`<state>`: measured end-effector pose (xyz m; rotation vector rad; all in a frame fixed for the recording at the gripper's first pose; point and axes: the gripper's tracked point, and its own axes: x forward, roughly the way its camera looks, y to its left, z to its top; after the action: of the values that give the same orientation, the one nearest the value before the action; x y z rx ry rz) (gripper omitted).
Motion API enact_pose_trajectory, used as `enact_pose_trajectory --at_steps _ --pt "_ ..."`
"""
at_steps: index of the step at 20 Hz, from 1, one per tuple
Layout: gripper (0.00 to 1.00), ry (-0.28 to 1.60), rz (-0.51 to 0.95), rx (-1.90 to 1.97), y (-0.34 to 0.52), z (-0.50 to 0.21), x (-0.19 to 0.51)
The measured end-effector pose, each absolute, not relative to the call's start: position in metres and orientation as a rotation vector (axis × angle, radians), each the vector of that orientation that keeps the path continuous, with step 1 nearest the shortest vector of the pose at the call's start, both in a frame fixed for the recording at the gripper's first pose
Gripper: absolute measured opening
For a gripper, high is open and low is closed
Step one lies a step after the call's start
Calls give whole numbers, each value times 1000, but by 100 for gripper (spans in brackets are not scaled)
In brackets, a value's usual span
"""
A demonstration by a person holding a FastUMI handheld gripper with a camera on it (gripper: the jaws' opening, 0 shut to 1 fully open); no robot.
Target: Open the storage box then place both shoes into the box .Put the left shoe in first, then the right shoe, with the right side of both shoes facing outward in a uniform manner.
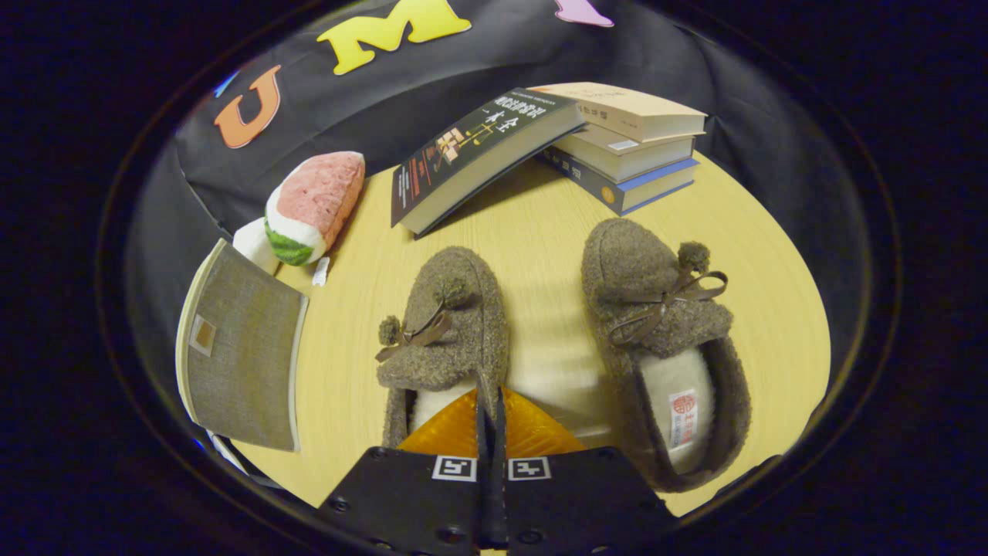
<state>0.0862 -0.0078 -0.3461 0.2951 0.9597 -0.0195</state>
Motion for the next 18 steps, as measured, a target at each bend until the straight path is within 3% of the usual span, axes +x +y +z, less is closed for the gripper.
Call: enact_pose_trajectory --at_steps 8,18 --pt "0 963 -37 474 15 -307 67" --pt "0 776 44 613 127 -160 63"
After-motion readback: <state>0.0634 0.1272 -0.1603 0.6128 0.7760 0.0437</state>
